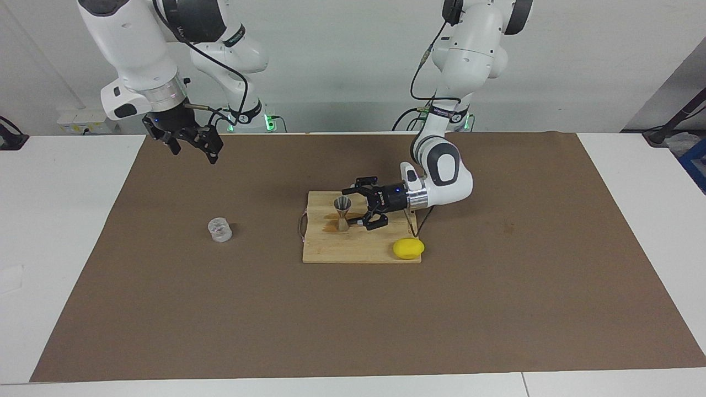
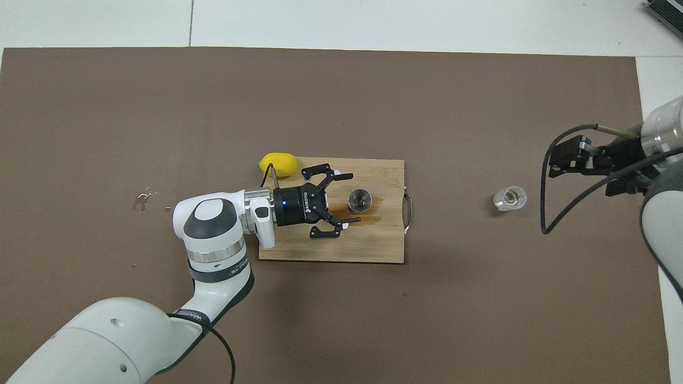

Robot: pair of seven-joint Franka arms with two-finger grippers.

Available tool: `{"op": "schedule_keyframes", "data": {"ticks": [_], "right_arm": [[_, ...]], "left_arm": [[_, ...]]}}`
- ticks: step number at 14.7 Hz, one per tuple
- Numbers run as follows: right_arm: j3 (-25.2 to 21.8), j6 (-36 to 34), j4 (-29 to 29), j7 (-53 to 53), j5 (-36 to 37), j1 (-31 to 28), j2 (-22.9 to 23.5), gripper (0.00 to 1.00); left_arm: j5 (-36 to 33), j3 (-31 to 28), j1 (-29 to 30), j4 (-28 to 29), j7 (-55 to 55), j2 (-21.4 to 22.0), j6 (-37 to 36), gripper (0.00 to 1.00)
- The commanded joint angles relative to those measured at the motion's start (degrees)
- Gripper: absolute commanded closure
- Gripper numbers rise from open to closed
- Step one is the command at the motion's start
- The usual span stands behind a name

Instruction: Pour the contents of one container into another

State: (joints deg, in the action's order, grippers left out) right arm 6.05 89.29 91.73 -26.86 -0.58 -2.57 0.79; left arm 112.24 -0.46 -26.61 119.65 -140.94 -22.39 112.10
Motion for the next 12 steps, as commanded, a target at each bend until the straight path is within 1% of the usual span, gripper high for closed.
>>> {"op": "schedule_keyframes", "data": {"ticks": [1, 4, 6, 9, 12], "right_arm": [[0.3, 0.8, 1.0, -10.2, -4.3, -3.5, 1.3, 0.06], [0.3, 1.5, 3.1, -22.1, -9.9, -7.4, 1.8, 0.06], [0.2, 2.9, 5.6, -26.1, -14.6, -9.9, 1.9, 0.06], [0.2, 3.4, 6.7, -29.1, -20.1, -13.4, 5.5, 0.03], [0.2, 4.5, 8.5, -28.2, -25.0, -17.5, 10.2, 0.02]], "left_arm": [[1.1, -0.6, 1.9, 2.8, -1.5, 2.1, -2.1, 0.00], [-1.1, -0.8, 5.0, 4.7, -1.4, 3.0, -4.8, 0.00], [-4.4, -0.7, 7.4, 5.7, -1.4, 3.9, -6.3, 0.00], [-10.3, -0.8, 12.0, 7.3, -1.4, 5.5, -8.5, 0.00], [-17.5, -0.8, 16.7, 7.5, -1.2, 6.3, -10.8, 0.00]]}}
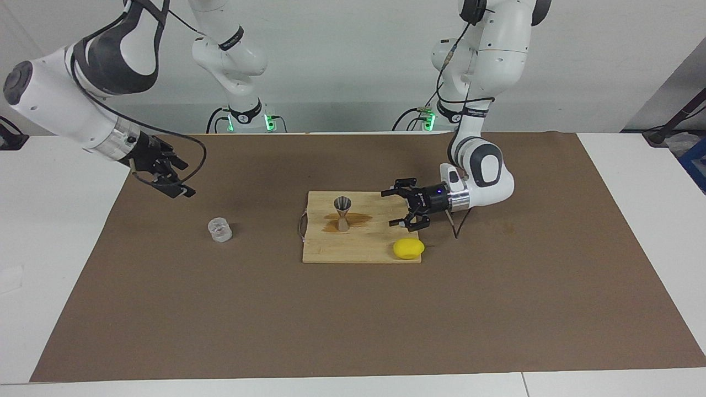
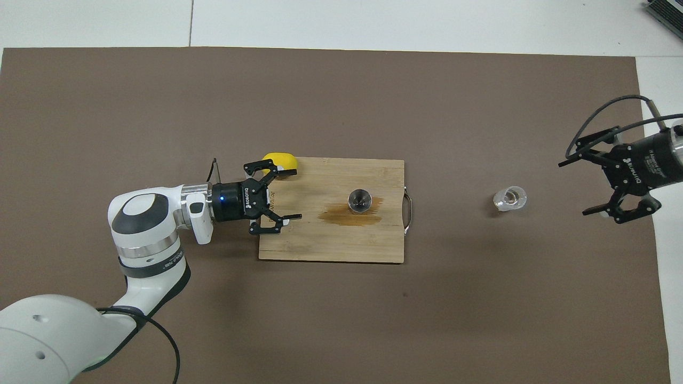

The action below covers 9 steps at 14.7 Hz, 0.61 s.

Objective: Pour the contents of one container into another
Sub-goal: 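Withdraw the left gripper while the right gripper reaches the glass cup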

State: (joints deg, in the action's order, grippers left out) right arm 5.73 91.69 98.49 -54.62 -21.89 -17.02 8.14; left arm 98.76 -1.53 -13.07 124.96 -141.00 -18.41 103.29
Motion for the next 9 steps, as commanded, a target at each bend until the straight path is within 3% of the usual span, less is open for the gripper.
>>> {"op": "schedule_keyframes", "data": {"ticks": [1, 5, 9], "right_arm": [[0.5, 3.7, 3.1, -0.5, -5.0, -3.5, 3.3, 0.02], [0.6, 5.8, 5.3, -0.6, -6.2, -4.2, 6.7, 0.02], [0.6, 8.0, 6.8, 1.1, -9.2, -6.2, 11.4, 0.02]], "left_arm": [[-6.5, 0.2, 4.5, 2.2, -1.0, 2.5, -2.6, 0.00], [-20.1, 0.1, 12.9, 1.2, -0.5, 4.4, -6.1, 0.00], [-32.5, 0.1, 19.5, -3.9, 1.9, 4.1, -9.9, 0.00]]}}
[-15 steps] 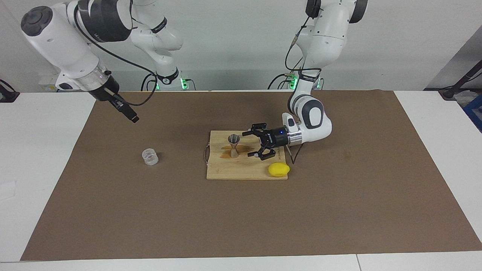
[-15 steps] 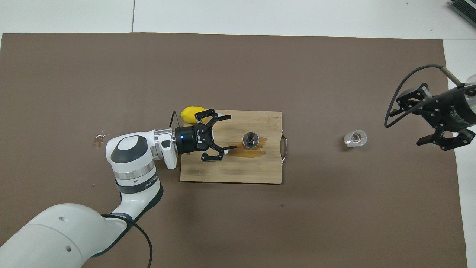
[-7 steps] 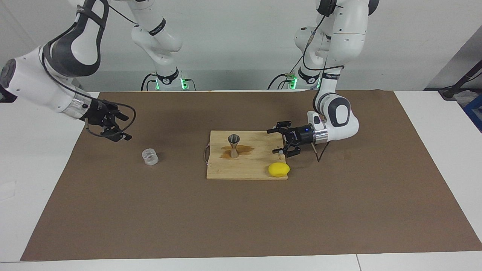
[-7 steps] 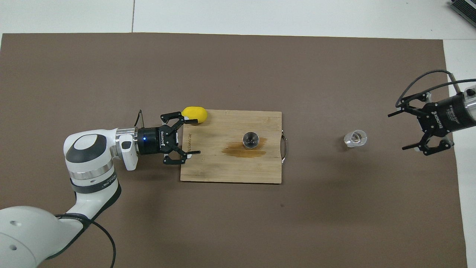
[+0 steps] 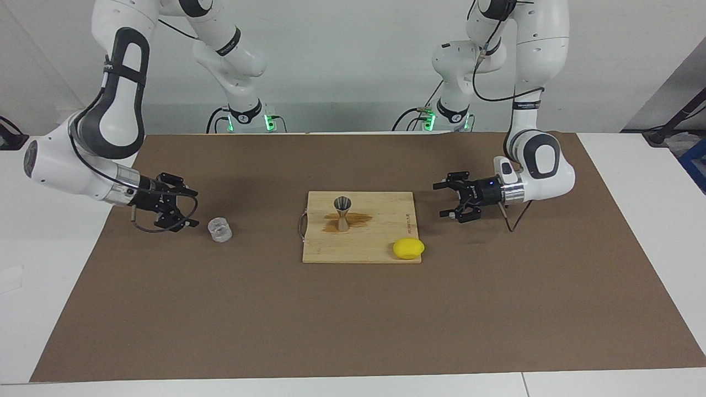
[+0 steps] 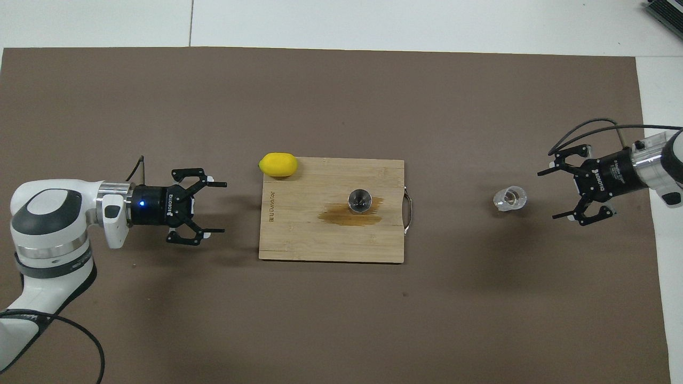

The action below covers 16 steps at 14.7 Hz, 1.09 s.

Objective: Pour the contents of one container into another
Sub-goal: 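Withdraw the left gripper while the right gripper reaches the glass cup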

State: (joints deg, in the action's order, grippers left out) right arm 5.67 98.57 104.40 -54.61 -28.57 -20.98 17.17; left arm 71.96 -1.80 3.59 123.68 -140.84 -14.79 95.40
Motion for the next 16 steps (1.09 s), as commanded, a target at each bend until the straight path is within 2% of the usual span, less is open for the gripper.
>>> {"op": "schedule_keyframes", "data": {"ticks": [1, 6, 8, 10, 16], "right_arm": [[0.7, 1.1, 0.8, 3.4, -4.2, -2.7, 4.2, 0.02], [0.7, 3.0, 1.0, 7.8, -5.9, -3.9, 8.8, 0.02], [0.7, 4.3, 2.2, 9.1, -7.7, -3.7, 8.8, 0.02], [0.7, 5.5, 3.4, 9.9, -7.7, -3.5, 8.6, 0.02], [1.2, 8.9, 5.5, 12.3, -11.3, -2.8, 8.1, 0.05]], "left_arm": [[-9.3, 0.4, 4.1, -4.5, 2.6, 0.3, -2.7, 0.00], [-26.1, -0.6, 8.4, -15.2, 6.2, 1.3, -7.2, 0.00], [-33.1, -0.7, 8.5, -18.5, 7.9, 4.0, -7.3, 0.00], [-37.2, -1.3, 8.4, -21.4, 8.6, 5.5, -7.8, 0.00], [-47.9, -1.3, 7.9, -23.3, 14.4, 13.5, -7.2, 0.00]]}}
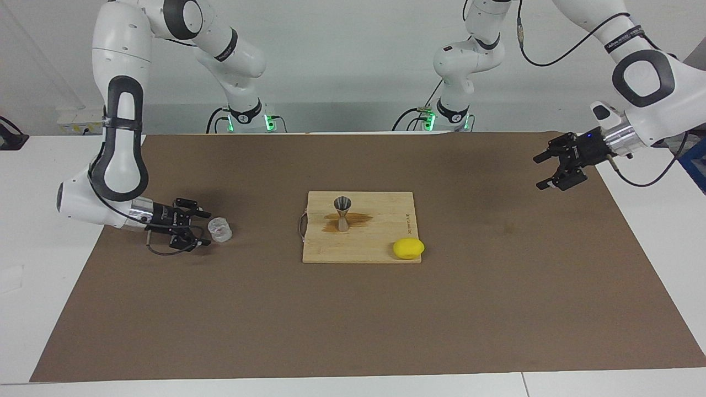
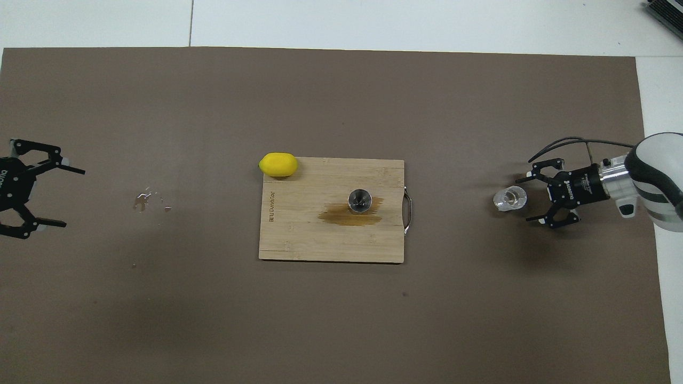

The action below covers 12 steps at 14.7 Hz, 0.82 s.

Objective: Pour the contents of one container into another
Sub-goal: 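Withdraw the left gripper while the right gripper reaches the glass cup, then grasp the clear glass cup and lift it toward the metal cup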

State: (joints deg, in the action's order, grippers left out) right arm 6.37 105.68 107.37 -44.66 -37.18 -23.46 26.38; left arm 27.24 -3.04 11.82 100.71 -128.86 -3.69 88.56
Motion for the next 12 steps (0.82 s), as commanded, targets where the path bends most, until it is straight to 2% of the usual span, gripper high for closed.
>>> {"op": "schedule_keyframes", "data": {"ticks": [1, 5, 6, 7, 8, 9, 11, 12], "right_arm": [[0.5, 1.8, 2.7, 2.4, -3.1, 0.4, -1.1, 0.05], [0.5, 2.0, 3.0, 2.4, -4.6, 0.9, -1.2, 0.09], [0.5, 2.0, 3.0, 2.3, -4.6, 1.0, -1.2, 0.13], [0.5, 1.9, 3.0, 2.2, -4.6, 1.0, -1.2, 0.23], [0.5, 1.6, 2.8, 2.3, -4.5, 0.9, -1.2, 0.41], [0.5, 1.5, 2.5, 2.2, -4.6, 0.9, -1.1, 0.54], [0.6, 1.2, 1.9, 1.5, -4.5, 0.9, -1.9, 0.94], [0.7, 1.2, 1.8, 0.3, -4.5, 1.0, -3.0, 1.00]], "left_arm": [[-5.0, 0.0, -0.7, -0.2, 3.9, 3.7, -0.2, 0.00], [-11.1, 0.9, -3.3, -1.7, 13.2, 6.5, 0.5, 0.00], [-13.4, 0.9, -4.9, -2.4, 16.7, 7.1, 0.6, 0.00], [-15.9, 0.9, -6.8, -3.8, 20.8, 7.1, 0.5, 0.00], [-16.9, 1.1, -8.5, -5.0, 23.9, 7.1, 0.5, 0.00], [-17.1, 1.5, -9.0, -5.3, 26.4, 7.0, 0.6, 0.00], [-17.1, 2.1, -10.3, -4.7, 33.4, 7.1, 2.8, 0.00], [-17.3, 2.1, -11.1, -4.7, 38.4, 7.1, 3.2, 0.00]]}}
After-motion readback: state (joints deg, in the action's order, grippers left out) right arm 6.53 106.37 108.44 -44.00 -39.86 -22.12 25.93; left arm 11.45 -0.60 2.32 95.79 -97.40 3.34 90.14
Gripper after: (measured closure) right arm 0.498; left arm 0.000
